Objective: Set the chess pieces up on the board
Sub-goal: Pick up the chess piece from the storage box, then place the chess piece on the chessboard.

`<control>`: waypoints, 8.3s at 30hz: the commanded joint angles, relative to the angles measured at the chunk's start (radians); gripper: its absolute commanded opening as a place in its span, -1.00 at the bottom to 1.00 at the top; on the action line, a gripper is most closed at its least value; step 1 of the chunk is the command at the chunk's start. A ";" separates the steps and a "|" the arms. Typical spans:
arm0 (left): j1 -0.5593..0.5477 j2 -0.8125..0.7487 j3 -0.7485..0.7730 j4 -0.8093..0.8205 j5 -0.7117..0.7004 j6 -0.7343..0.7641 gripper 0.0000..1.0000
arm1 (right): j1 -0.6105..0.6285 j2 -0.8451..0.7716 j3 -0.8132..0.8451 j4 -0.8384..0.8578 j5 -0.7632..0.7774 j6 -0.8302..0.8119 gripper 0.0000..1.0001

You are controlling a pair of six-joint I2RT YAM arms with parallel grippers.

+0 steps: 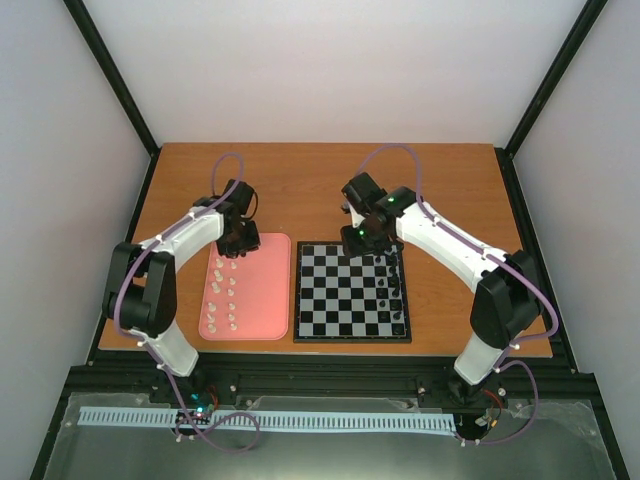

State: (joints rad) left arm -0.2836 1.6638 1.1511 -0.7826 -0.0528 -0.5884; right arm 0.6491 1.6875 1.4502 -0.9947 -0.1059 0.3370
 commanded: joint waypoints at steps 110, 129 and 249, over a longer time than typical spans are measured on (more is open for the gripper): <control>0.008 0.009 0.194 -0.104 -0.045 0.117 -0.98 | -0.090 -0.040 -0.047 0.015 0.038 -0.006 0.02; -0.596 0.022 0.470 -0.213 0.333 0.339 -0.98 | -0.400 -0.106 -0.059 -0.002 0.145 -0.067 1.00; -0.928 0.416 0.495 -0.017 0.272 0.169 -0.46 | -0.538 -0.225 -0.274 0.081 0.034 -0.107 1.00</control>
State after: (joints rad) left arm -1.1961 2.1174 1.6276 -0.8227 0.1970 -0.4374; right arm 0.1184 1.4899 1.1812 -0.9230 -0.0685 0.2283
